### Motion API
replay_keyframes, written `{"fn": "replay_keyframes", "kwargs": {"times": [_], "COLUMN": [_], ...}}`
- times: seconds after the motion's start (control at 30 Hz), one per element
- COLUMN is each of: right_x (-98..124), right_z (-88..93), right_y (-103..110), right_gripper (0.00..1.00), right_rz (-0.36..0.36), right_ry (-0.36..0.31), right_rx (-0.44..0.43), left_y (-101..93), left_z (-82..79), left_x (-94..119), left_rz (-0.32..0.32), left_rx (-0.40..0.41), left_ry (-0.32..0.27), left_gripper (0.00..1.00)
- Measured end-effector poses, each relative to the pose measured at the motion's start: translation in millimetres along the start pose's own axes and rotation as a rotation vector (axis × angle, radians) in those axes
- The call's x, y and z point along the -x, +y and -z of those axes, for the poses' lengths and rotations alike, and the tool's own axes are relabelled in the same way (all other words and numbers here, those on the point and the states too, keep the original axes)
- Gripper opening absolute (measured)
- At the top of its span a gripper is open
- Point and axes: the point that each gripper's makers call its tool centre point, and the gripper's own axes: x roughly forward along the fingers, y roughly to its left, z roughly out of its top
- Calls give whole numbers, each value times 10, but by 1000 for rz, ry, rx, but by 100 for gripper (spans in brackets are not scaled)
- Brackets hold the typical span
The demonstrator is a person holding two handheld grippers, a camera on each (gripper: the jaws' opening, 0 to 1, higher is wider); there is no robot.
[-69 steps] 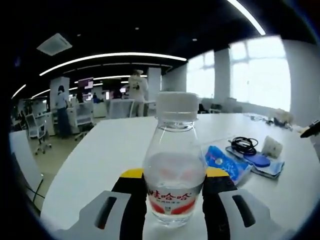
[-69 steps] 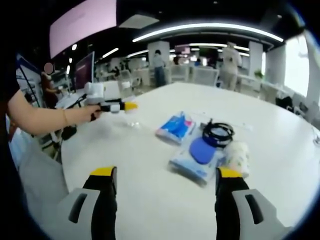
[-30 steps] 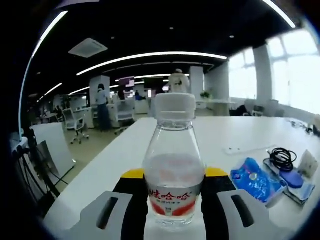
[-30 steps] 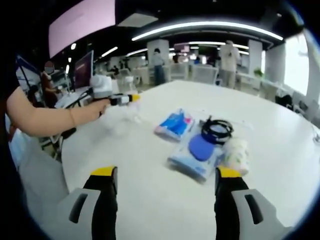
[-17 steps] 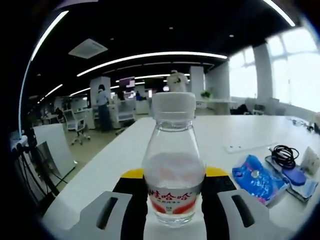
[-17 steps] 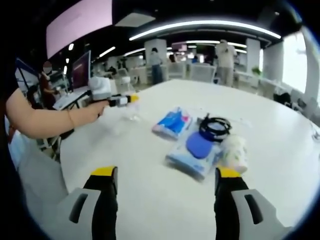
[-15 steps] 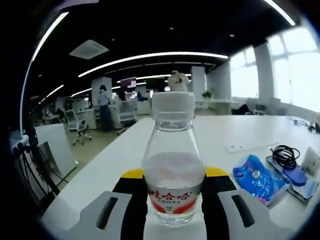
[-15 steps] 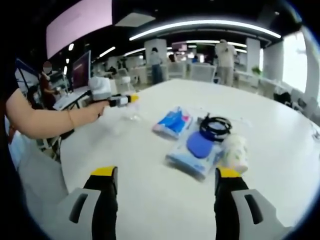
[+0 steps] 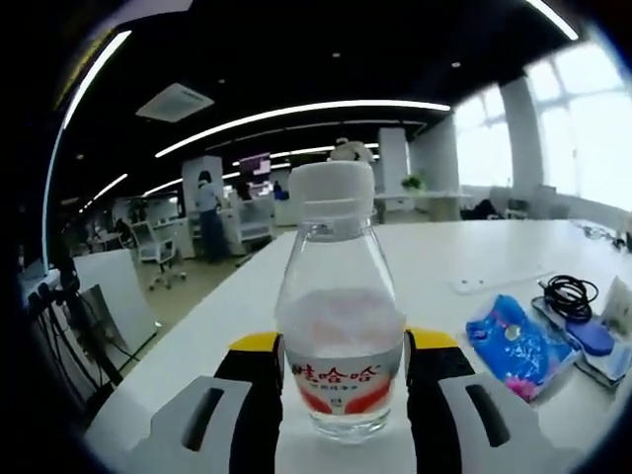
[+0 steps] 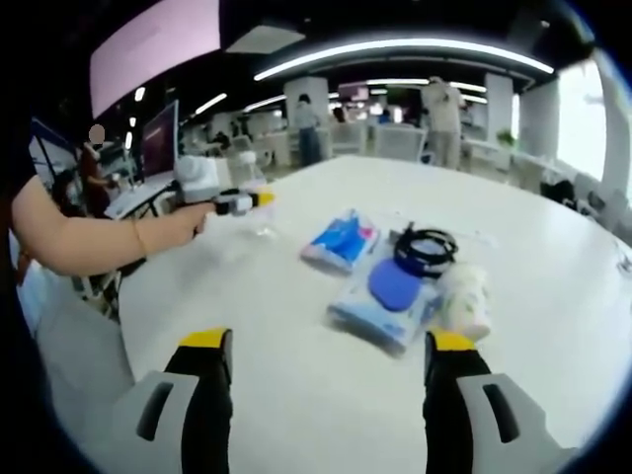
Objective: Arrange the tabletop items into an orderly group along one side of the table until the central work area is clear of visible clutter.
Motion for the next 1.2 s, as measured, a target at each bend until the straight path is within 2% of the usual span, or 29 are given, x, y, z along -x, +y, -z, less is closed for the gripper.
{"fn": "replay_keyframes", "kwargs": {"times": [0.1,0.37,0.57,0.77,1.0,1.2], "right_x": [6,13,13,20,24,11], "right_z": [-3,-38,-90,-123,-130,-102], "right_y": [-5,-75,-145,-214,-406,-559], "right_gripper": [77,78,78,78,78,78], "right_rz": [0,16,28,39,78,103], "right_ry": [-2,-17,-36,-42,-28,-14], "right_rx": [2,-9,-31,-35,-12,0], "left_y": [-23,-130,-225,-314,-418,-508], "left_z": [-15,-135,-160,-175,-174,-193], "left_x": [28,175,327,492,668,836], "left_rz": [30,133,196,257,325,375], "left_rx": [3,-6,-18,-55,-78,-69], "left_ry": [5,4,14,33,65,71], "left_gripper": [60,88,98,99,99,99]}}
